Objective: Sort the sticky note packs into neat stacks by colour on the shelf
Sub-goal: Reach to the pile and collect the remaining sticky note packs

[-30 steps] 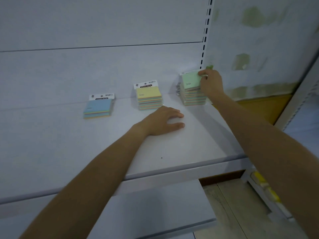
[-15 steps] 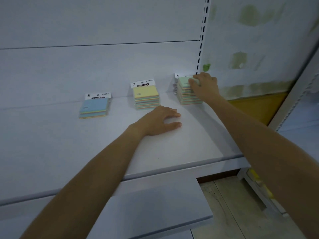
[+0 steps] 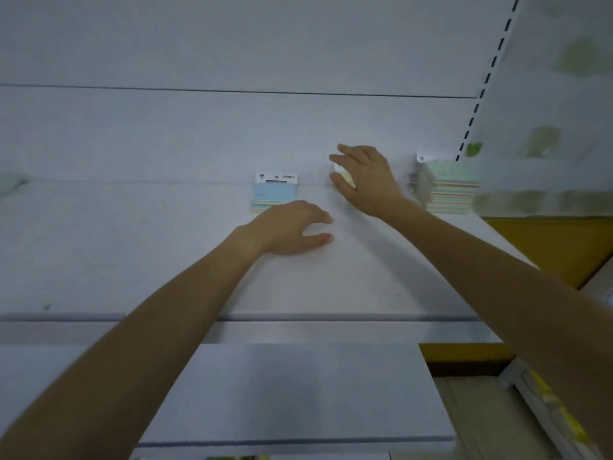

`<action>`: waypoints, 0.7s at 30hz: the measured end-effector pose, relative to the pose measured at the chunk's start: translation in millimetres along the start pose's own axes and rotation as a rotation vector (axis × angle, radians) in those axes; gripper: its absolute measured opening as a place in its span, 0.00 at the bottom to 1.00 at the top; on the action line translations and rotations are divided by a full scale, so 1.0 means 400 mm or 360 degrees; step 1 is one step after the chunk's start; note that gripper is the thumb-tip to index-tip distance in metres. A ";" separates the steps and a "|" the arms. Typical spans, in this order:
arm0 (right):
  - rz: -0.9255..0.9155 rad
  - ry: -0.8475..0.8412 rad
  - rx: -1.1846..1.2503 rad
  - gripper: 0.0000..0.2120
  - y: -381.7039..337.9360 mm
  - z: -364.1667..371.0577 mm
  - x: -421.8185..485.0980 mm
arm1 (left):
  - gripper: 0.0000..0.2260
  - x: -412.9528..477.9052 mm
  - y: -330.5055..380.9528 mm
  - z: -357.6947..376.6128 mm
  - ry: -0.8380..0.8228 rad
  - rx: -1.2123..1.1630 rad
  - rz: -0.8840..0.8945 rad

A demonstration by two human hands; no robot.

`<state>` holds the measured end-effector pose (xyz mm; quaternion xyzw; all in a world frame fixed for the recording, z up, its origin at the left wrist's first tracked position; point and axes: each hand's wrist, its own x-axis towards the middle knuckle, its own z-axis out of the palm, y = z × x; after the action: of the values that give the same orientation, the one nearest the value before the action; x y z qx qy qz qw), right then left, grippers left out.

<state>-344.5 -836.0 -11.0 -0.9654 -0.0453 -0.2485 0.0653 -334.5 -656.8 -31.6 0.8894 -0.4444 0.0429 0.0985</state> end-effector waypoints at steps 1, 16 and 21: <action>-0.0019 -0.0033 0.0019 0.29 -0.046 0.015 0.014 | 0.21 -0.040 -0.042 -0.011 0.0002 0.0022 -0.0064; -0.0417 -0.0393 0.0254 0.24 -0.834 0.301 0.227 | 0.20 -0.676 -0.655 -0.185 0.0194 0.0110 -0.0813; -0.0549 -0.0501 0.0324 0.24 -1.025 0.385 0.311 | 0.20 -0.786 -0.820 -0.224 0.0256 0.0156 -0.0946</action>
<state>-212.1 -401.3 -41.9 -0.9586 -0.2436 -0.0967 0.1110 -260.4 -199.7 -40.7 0.9778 -0.1531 0.1040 0.0985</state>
